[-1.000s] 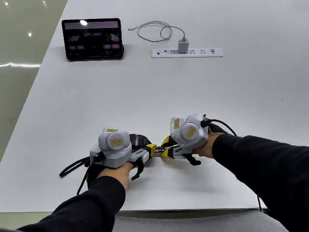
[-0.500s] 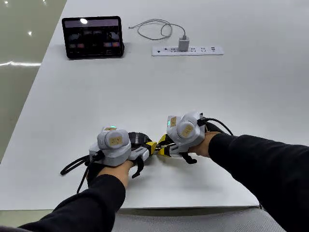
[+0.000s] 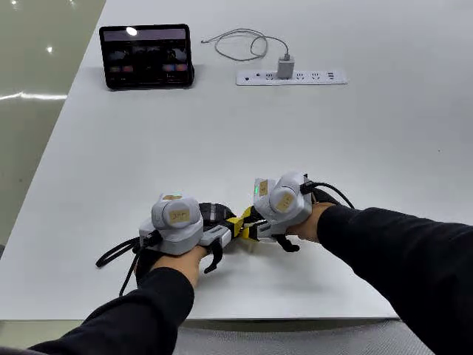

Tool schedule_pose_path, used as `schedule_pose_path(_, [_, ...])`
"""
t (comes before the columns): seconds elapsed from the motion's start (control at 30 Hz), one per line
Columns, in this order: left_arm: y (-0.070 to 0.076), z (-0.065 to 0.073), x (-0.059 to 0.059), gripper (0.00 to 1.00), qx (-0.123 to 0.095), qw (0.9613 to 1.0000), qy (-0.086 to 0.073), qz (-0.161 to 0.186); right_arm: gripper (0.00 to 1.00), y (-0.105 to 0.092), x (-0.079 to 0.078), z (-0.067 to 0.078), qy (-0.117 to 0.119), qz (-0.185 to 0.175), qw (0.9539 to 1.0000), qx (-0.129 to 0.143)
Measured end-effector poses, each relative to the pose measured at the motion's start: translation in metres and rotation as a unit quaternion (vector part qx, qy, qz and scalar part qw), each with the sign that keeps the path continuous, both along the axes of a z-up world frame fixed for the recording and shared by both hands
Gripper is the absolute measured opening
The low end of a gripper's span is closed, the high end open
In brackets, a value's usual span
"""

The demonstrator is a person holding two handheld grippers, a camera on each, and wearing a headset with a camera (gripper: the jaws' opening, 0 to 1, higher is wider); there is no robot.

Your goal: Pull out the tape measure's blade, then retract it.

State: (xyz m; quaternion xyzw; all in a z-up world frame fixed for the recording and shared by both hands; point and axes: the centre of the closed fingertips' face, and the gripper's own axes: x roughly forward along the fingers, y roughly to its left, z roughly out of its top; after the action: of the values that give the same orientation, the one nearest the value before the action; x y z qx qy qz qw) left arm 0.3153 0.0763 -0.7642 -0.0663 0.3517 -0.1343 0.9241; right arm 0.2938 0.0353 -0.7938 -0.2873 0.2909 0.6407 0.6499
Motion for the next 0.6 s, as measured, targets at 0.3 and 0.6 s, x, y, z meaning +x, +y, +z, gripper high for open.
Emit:
schedule_pose_path(0.3, [-0.0005, -0.0001, 0.0005, 0.6, 0.001, 1.0, -0.001, 0.0, 0.11, 0.0, -0.0003, 0.0004, 0.003, -0.001, 1.0, 0.003])
schedule_pose_path(0.6, [-0.0006, -0.0004, 0.0004, 0.61, 0.001, 1.0, -0.001, 0.0, 0.11, 0.0, 0.0006, -0.0002, 0.017, -0.016, 0.9997, 0.001])
